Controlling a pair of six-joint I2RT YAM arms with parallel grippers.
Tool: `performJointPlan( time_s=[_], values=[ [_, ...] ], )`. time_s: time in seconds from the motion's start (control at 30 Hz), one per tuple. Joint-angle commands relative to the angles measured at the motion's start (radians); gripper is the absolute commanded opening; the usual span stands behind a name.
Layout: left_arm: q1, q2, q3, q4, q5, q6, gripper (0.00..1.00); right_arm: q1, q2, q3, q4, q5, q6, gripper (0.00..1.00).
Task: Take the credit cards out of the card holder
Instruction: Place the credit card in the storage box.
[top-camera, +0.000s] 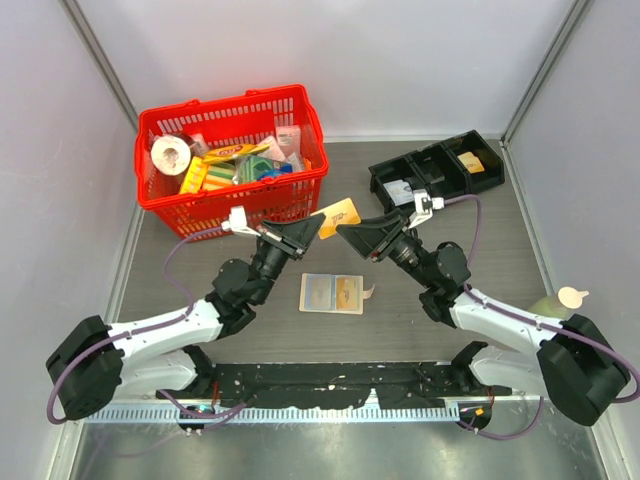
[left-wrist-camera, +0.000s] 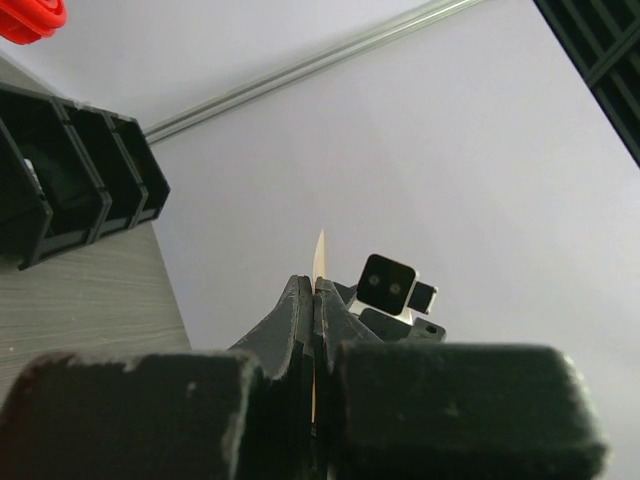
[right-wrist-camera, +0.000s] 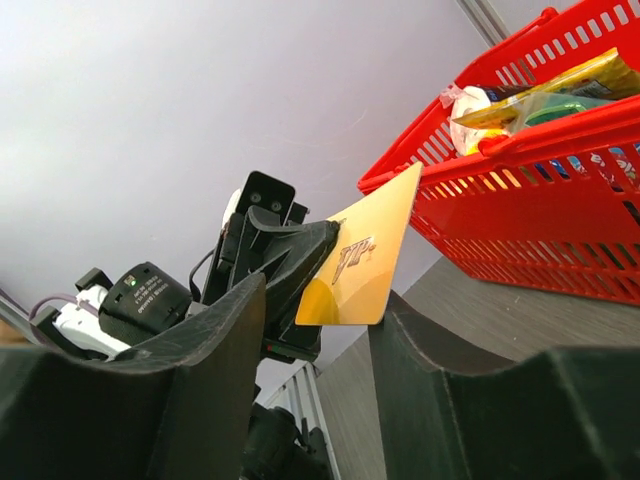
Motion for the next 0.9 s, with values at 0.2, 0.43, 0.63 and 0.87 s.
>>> performJointPlan(
  time_s=[0.2,0.43,0.63,0.87],
  values=[
    [-0.011,0.005,-0.019,0.123,-0.043,-0.023,0.06,0.005,0.009,0.060,0.068,0.002,-0.003,0.05],
    [0.021,-0.048,-0.074,0.082,-0.022,-0.026,0.44,-0.009,-0.048,0.114,-0.159,0.016,-0.055,0.01],
    [0.256,-0.215,-0.059,-0.312,0.309,-0.060,0.63,-0.134,-0.118,0.207,-0.550,0.027,-0.155,0.01],
    [0.561,-0.337,0.131,-0.931,0.587,0.304,0.78,-0.378,-0.085,0.428,-1.041,0.057,-0.357,0.01]
  ],
)
